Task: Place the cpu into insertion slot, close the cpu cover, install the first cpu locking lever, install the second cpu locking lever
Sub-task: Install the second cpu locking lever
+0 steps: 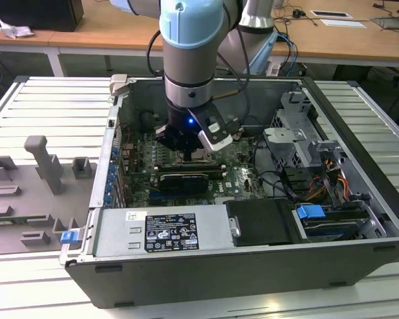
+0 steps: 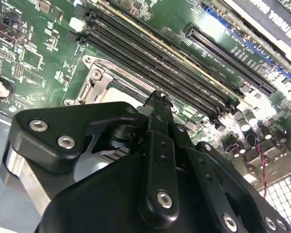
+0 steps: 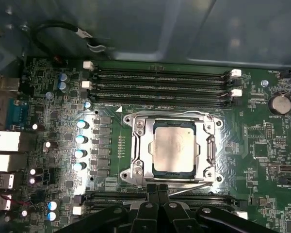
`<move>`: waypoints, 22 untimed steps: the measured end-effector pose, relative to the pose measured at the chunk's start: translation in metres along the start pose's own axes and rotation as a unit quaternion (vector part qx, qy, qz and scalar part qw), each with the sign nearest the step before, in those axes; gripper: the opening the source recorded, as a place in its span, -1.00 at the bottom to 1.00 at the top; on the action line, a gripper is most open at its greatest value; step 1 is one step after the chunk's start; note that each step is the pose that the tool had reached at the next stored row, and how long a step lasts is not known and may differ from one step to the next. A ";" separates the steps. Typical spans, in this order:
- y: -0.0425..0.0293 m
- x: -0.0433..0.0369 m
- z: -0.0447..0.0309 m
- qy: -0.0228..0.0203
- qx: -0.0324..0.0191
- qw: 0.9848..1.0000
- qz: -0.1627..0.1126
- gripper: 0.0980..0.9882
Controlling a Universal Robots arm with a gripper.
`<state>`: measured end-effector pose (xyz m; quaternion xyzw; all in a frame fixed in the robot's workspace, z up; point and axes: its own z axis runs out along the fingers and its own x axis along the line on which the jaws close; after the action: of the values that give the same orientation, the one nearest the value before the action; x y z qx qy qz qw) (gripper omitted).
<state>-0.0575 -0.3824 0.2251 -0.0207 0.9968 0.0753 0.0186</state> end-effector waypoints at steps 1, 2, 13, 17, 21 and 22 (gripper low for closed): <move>-0.0002 0.0000 0.0001 0.000 -0.001 1.000 0.000 -0.98; -0.0003 0.0000 0.0001 0.000 -0.002 1.000 0.000 -0.98; -0.0166 0.0102 -0.0019 -0.002 -0.041 0.999 0.001 -0.98; -0.0186 0.0217 0.0038 -0.002 -0.056 0.998 0.001 -0.98; -0.0219 0.0238 0.0133 -0.002 -0.061 0.998 0.001 -0.98; -0.0241 0.0254 0.0152 -0.003 -0.064 0.998 0.001 -0.98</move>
<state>-0.0812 -0.4049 0.2055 -0.0203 0.9899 0.1393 0.0197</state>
